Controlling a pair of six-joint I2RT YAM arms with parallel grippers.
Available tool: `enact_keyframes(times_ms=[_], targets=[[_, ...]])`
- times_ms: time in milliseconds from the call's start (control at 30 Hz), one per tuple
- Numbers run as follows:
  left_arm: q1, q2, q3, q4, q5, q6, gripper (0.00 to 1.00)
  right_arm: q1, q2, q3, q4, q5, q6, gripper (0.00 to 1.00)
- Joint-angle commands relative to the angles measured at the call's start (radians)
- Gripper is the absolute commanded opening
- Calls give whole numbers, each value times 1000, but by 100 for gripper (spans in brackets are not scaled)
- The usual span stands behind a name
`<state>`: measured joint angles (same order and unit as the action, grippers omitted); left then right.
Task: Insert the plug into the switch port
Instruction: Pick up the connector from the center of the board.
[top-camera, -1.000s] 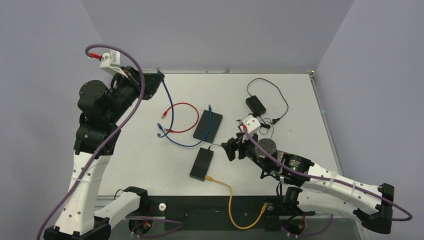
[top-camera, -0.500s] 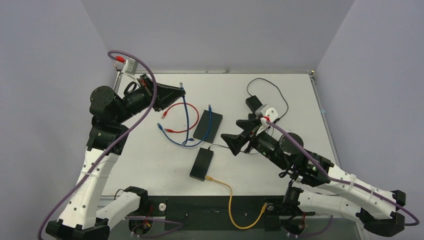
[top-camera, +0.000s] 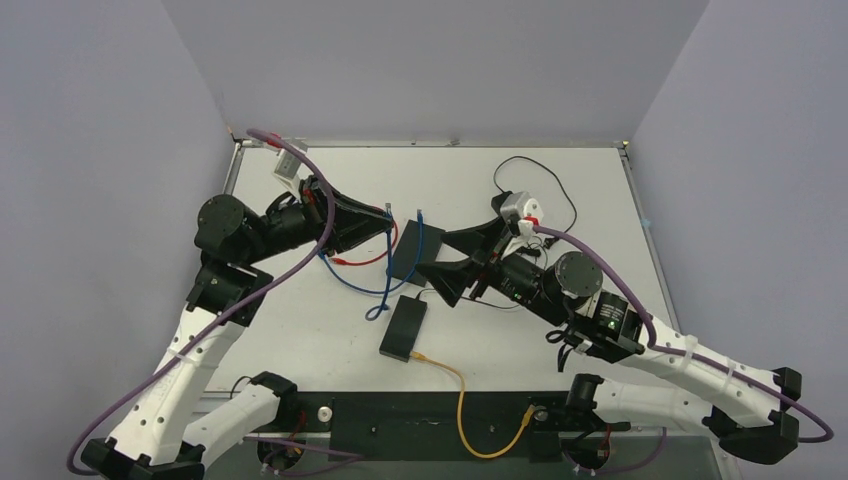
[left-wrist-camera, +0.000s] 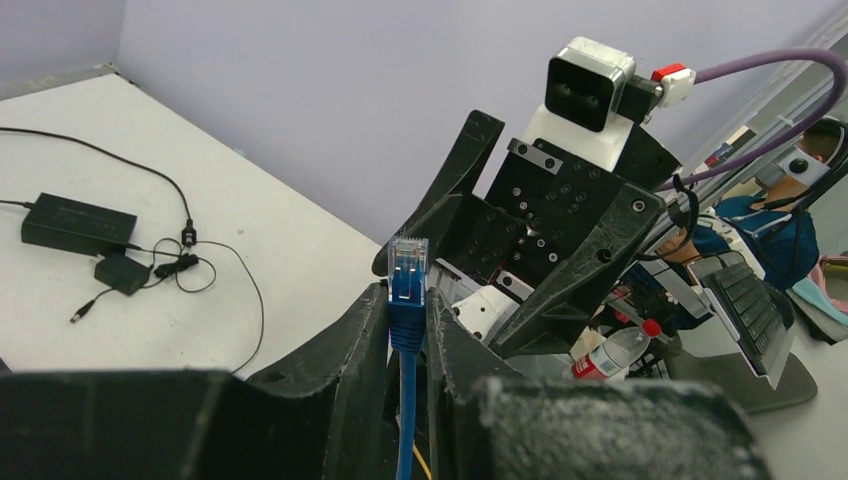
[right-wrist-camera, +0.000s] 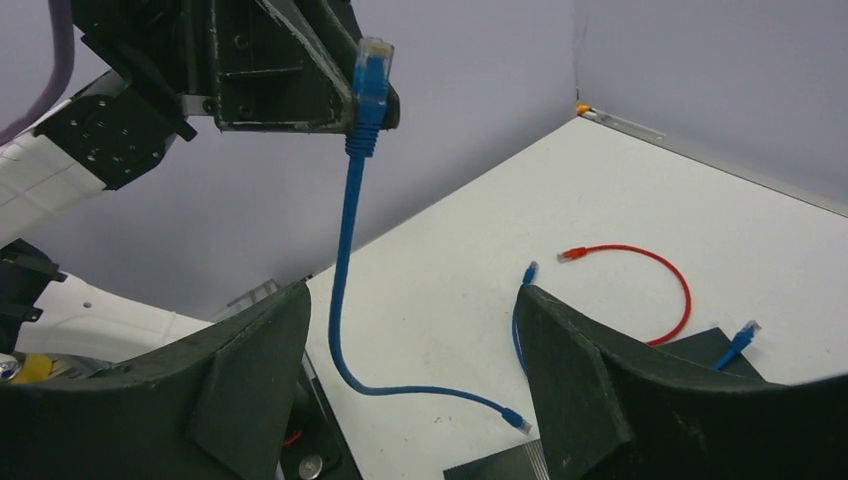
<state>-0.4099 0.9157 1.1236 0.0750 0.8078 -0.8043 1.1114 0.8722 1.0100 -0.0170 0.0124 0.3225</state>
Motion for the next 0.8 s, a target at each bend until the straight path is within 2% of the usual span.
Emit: enact_keyframes(times_ms=[0, 300, 467, 767], targets=[[-18, -16, -24, 82, 13, -7, 0, -8, 39, 37, 128, -90, 36, 71], [-31, -35, -40, 76, 4, -13, 0, -10, 109, 42, 202, -138, 71, 71], [-36, -43, -34, 21, -65, -3, 0, -7, 143, 45, 215, -115, 71, 70], [-36, -22, 42, -286, -281, 53, 0, 36, 186, 74, 205, 29, -3, 68]])
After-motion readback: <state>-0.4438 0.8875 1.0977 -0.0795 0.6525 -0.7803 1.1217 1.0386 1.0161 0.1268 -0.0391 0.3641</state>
